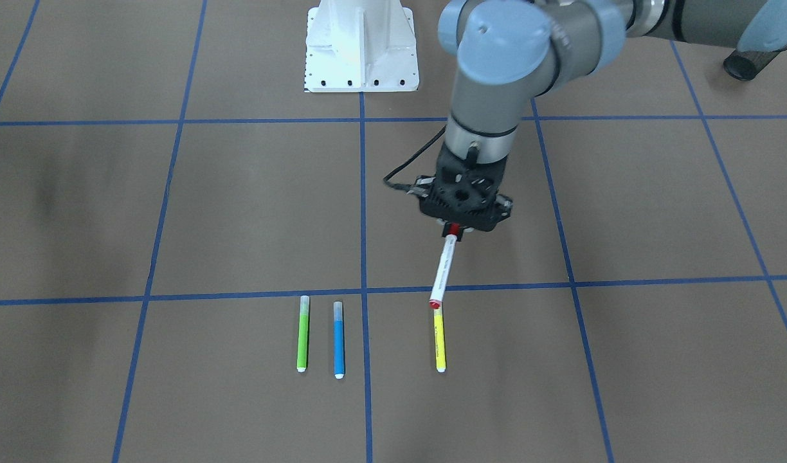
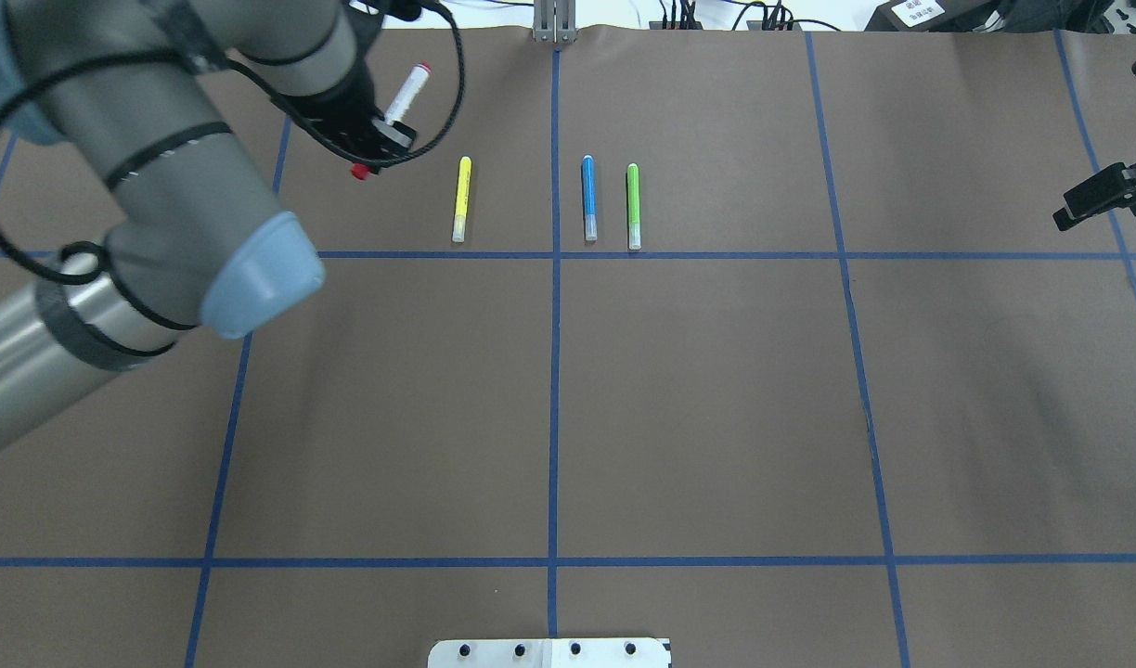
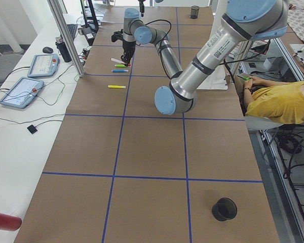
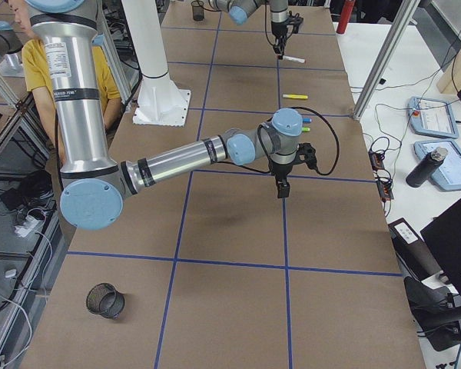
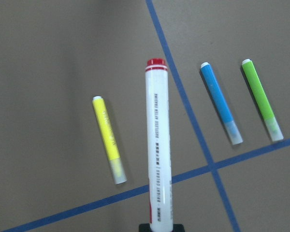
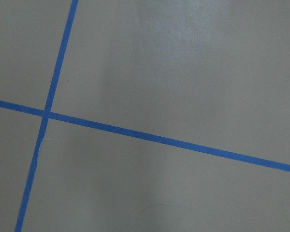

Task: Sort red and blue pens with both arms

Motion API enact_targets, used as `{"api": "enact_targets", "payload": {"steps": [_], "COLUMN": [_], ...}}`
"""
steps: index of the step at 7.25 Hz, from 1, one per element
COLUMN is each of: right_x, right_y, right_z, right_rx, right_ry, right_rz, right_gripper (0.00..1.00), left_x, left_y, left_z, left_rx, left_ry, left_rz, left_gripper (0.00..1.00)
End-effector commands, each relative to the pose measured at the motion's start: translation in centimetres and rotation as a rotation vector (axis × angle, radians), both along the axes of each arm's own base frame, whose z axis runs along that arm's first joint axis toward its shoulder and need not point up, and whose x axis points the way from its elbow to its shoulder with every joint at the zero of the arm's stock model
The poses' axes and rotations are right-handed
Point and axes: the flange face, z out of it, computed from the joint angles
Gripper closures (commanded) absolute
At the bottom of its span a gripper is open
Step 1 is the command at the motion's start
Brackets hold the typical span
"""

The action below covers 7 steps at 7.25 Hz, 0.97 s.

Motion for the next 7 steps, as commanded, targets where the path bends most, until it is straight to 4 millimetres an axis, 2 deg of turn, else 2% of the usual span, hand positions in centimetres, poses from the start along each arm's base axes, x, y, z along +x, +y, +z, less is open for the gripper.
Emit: {"api": "enact_targets", "payload": {"steps": [1,2,3,4,5,6,7], "right_x": [0.0,0.0,0.0,0.0,0.0,0.0,0.0], "right_y": [0.0,0.0,0.0,0.0,0.0,-0.1,-0.1], "right_z": [0.0,0.0,-0.1,-0.1,-0.3,-0.3,-0.5], "right_rx": [0.005,0.009,0.012,0.012,0.018,0.031,0.036], "right_ry": [-0.002,-0.003,-0.004,-0.004,-0.006,-0.01,-0.011], "right_rz": [0.0,0.0,0.0,0.0,0.0,0.0,0.0], "right_gripper": [0.0,0.0,0.0,0.0,0.0,0.0,0.0], "left_x": [-12.8,-19.1,-25.7,-31.9,-37.1,-41.1,-43.9], "left_y": [1.9,1.8,1.7,2.5,4.4,7.4,11.2], "left_z": [5.5,9.4,14.0,18.6,23.3,28.0,32.5], "left_rx": [-0.004,-0.048,-0.033,-0.037,-0.071,-0.158,-0.278], "left_ry": [-0.062,-0.036,-0.03,0.001,0.001,0.04,0.209], "left_rz": [-0.016,-0.028,0.037,0.067,0.046,-0.022,-0.098], "left_gripper": [1.0,1.0,1.0,1.0,1.0,1.0,1.0]}}
